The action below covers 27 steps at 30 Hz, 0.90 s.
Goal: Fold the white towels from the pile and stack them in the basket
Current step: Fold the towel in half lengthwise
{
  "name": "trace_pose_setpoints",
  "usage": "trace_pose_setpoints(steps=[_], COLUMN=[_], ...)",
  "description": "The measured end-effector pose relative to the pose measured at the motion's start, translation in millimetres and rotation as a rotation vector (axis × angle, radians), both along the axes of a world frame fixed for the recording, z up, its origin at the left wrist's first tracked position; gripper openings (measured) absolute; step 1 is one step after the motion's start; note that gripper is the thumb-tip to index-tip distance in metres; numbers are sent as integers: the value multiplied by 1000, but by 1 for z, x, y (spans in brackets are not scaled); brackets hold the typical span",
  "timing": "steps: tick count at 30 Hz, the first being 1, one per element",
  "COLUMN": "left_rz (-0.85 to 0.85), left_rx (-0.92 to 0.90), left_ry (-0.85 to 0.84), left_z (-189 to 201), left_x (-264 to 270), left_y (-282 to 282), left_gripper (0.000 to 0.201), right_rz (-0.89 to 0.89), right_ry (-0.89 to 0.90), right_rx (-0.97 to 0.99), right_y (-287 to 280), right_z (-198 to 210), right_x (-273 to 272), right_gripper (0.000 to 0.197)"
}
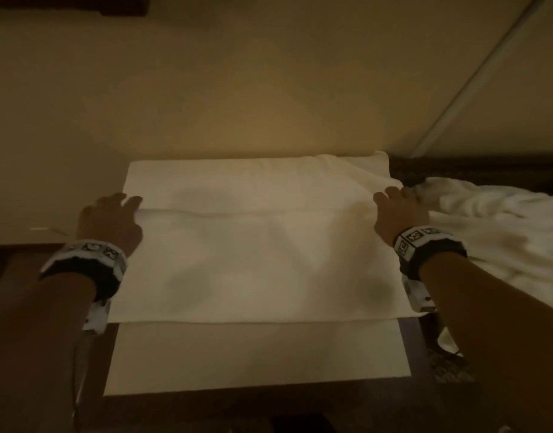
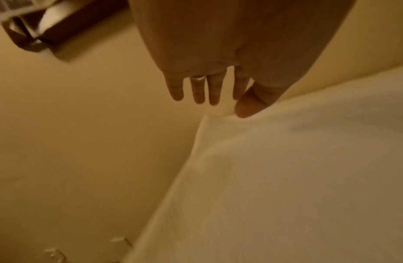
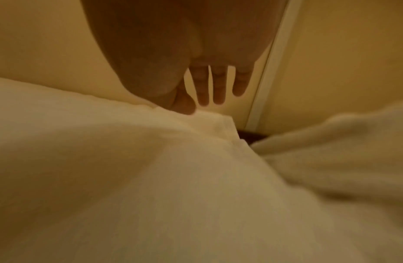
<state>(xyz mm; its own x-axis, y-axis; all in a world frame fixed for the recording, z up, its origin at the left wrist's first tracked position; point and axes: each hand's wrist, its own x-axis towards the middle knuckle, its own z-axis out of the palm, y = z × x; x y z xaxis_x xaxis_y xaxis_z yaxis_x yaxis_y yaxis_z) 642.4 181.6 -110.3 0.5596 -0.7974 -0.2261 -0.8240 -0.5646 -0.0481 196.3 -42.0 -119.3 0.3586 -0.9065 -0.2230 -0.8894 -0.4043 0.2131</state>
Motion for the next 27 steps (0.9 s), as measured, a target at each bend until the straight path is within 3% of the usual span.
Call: trace_pose_setpoints(steps=[2, 4, 8, 17, 21, 25, 27], left_rz=[-53, -60, -20, 12, -25, -229, -232], left_rx=[69, 100, 119, 67, 28, 14, 29], left_ry=[29, 166, 218, 193, 175, 185, 174], left_z=[-25, -51, -78, -75, -65, -73, -82], left_x=[-24, -52, -83, -121, -129, -156, -167], left_y=[21, 49, 103, 209, 213, 186, 177], left_gripper=[67, 71, 71, 74, 81, 82, 79], right_rz=[-7, -6, -63, -72, -134, 82, 239], right_ry=[-153, -247, -228, -224, -232, -321, -323], right_rx=[-18, 57, 242, 201, 194, 226, 278], right_y=[26, 60, 122, 230, 261, 279, 291], right_z=[-13, -31, -72, -80, -70, -62, -69], right_x=[-1, 0, -7, -42, -36, 21, 51], right_gripper=[47, 53, 69, 70, 68, 66, 66])
